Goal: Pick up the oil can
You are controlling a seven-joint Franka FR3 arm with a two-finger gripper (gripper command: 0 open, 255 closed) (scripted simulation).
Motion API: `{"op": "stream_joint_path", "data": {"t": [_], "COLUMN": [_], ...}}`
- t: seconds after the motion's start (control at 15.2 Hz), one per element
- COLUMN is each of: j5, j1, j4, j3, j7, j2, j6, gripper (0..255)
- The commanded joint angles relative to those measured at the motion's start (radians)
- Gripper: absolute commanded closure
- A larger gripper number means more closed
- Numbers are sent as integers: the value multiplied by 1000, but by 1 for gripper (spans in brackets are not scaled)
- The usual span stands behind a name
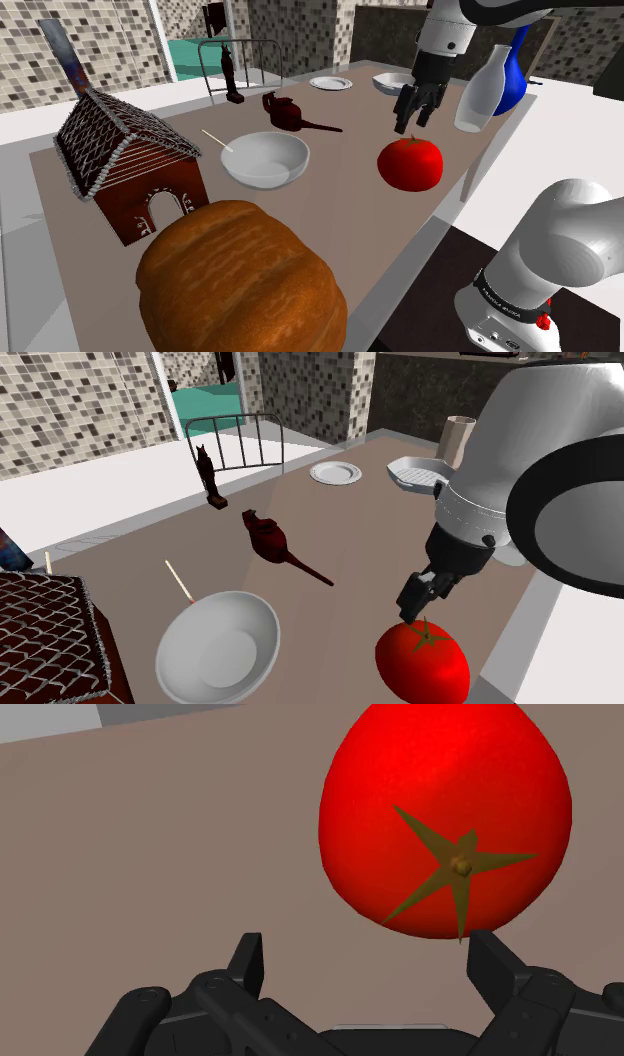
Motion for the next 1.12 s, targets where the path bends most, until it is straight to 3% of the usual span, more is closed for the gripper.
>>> {"op": "stream_joint_path", "data": {"t": [0.0,0.53,1.06], "j5": [0,16,1], "j1": [0,14,21], "j4": [0,163,404], "j3": [0,45,81], "j7": [0,44,96], "j2": [0,298,594], "j6": [0,173,266], "gripper": [0,0,0]}}
